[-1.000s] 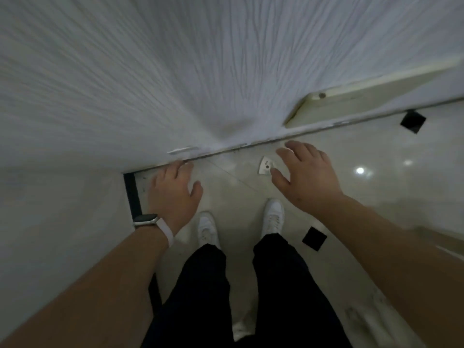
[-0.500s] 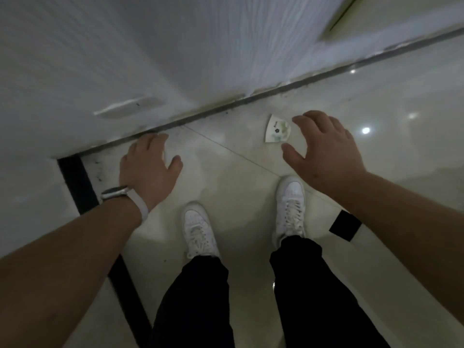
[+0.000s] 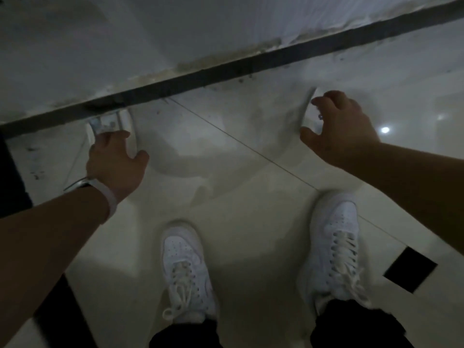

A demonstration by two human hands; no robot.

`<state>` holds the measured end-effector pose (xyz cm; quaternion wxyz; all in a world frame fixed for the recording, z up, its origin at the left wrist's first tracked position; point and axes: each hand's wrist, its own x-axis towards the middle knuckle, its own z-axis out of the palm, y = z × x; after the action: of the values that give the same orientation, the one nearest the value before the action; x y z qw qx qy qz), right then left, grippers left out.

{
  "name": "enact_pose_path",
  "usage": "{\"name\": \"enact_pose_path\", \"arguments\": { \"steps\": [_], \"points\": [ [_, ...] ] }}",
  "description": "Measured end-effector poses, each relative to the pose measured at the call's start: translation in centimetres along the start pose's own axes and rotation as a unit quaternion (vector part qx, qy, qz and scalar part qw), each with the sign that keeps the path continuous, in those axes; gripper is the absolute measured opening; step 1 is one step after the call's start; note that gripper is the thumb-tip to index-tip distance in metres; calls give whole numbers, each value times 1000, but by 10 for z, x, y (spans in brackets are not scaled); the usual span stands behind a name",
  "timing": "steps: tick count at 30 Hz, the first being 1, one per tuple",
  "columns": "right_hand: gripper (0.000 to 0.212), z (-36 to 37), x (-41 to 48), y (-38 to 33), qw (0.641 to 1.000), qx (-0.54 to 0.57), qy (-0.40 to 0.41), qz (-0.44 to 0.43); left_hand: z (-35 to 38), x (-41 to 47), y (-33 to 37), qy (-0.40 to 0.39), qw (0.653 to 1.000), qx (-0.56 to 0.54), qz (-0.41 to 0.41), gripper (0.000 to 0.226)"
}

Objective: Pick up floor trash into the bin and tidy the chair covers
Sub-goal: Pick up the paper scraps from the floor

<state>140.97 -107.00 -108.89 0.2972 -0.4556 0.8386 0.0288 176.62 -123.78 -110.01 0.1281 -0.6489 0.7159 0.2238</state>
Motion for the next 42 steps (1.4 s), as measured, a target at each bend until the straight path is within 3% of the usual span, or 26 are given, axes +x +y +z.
{"name": "enact_pose_path", "arguments": {
  "steps": [7,14,18,23,29,33,37,42],
  "points": [
    [87,22,35,10,995,20,-40,84,25,37,-17,-10,998,16,-57,86],
    [87,31,24,4,992,2,-74,100,18,40,-25,86,993,75,23,69],
    [88,41,25,-3,992,18,-82,99,10,58,-37,117,986,95,-76,81],
    [61,46,21,-18,992,47,-68,94,14,63,-49,42,982,-82,-167,88],
    [28,43,13,-33,994,94,-47,34,13,55,-32,37,976,-74,-201,92],
    [14,31,1,-39,989,144,-39,20,12,43,-17,41,977,-141,-154,71],
    [17,9,-19,-47,984,180,5,5,-2,12,17,35,976,-203,-68,40],
    [18,-28,-53,-52,975,220,38,21,-33,-35,67,-31,959,-282,-6,35]
  ]
}}
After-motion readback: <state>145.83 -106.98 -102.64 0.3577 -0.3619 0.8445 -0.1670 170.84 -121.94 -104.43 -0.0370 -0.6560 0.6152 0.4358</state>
